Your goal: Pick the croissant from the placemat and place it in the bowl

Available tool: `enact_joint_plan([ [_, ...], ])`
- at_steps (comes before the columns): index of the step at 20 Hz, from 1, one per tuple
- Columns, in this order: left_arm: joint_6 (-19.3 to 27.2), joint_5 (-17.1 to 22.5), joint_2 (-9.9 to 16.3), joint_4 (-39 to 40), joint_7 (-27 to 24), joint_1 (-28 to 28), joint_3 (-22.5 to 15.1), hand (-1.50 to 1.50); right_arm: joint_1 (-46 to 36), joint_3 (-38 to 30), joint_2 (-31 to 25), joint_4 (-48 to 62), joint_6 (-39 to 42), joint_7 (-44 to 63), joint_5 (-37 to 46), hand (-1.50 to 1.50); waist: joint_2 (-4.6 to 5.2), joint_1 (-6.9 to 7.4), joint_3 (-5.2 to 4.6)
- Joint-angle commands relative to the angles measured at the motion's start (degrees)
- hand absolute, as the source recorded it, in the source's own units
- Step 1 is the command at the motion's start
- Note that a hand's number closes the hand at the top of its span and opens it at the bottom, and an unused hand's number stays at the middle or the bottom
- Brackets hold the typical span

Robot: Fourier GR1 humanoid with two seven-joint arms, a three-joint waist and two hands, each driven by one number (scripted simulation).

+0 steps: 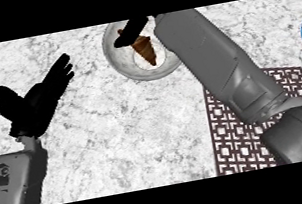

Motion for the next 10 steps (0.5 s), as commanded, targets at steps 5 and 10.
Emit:
enact_joint_plan([
  [5, -0.11, -0.49, 0.84, 1.21, -0.73, 0.04, 0.70, 0.00, -1.64, -1.90, 0.01, 2.66, -7.87, -7.17, -1.80, -1.50, 0.06, -0.67, -0.01],
  [10, 0.12, -0.10, 1.23, 1.04, -0.47, 0.16, 1.62, 0.00, -2.14, -3.40, -0.56, 3.61, -14.52, -9.01, -2.12, -1.50, -0.33, -1.85, 0.01],
])
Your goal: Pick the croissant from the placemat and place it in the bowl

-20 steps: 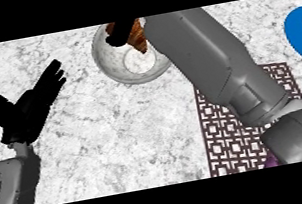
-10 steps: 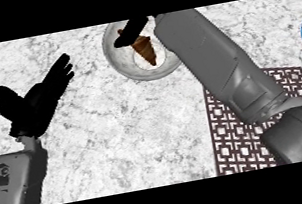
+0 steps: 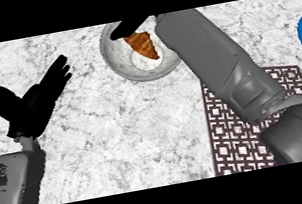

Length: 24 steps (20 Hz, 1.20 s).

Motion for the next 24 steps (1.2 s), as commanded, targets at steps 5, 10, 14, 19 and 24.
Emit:
enact_joint_plan([
  [5, 1.16, -0.40, -0.06, -0.86, 0.32, 1.85, 0.64, 0.00, 1.44, -3.03, -5.90, 1.29, -6.74, -4.60, -0.73, -1.50, -0.97, -2.94, 0.09],
  [10, -0.23, 1.86, 1.94, -0.93, 0.87, 2.34, 3.39, 0.00, 4.48, -3.81, -10.62, 1.08, -1.18, -12.14, -1.45, -1.50, -1.56, -4.60, 0.13],
  [14, 1.29, 0.64, 1.49, -2.78, 1.53, 4.57, 3.07, 0.00, 2.70, -3.75, -15.10, -1.77, 10.88, -17.27, -2.64, -1.50, -2.36, -6.19, 0.16],
  [19, 1.05, 0.33, 0.74, -2.71, -1.21, 9.24, 3.34, 0.00, 5.96, -4.87, -17.17, -8.60, 17.09, -18.74, -5.85, -1.50, -3.22, -8.11, 0.12],
  [24, 1.38, 0.68, 2.17, -2.09, -0.12, 7.88, 5.09, 0.00, 14.69, -6.16, -17.62, -15.18, 32.28, -24.89, -11.87, -1.50, -3.77, -10.07, 0.15],
])
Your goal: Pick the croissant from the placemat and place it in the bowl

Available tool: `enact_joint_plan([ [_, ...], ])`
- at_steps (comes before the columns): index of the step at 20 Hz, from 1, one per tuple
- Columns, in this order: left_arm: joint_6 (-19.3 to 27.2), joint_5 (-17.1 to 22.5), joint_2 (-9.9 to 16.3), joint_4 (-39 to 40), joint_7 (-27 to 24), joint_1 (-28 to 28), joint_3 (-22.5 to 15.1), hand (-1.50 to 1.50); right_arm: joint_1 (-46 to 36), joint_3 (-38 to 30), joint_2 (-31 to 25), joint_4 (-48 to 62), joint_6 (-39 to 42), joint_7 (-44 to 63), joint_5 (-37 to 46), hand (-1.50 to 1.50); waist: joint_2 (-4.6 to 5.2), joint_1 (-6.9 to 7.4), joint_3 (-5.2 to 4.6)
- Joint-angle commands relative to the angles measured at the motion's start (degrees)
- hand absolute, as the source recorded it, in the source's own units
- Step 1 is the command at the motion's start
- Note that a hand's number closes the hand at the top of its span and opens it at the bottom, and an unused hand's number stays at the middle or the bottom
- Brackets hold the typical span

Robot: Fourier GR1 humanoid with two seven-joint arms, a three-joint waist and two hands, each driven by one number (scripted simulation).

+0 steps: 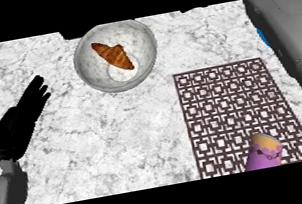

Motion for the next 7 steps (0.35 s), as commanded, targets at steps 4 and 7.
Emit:
enact_joint_plan([
  [4, -0.17, 1.39, 1.14, 0.10, 0.83, 0.86, 2.26, 0.00, 11.05, -3.24, -2.70, -10.47, 18.59, -2.68, -9.55, -1.50, -0.85, -2.53, -0.01],
  [7, 1.43, -0.51, 0.25, -1.32, 0.14, 2.33, 1.41, 0.00, 19.68, -0.92, -4.16, -18.83, 22.08, -4.04, -9.38, 1.50, -1.00, -3.20, -0.05],
])
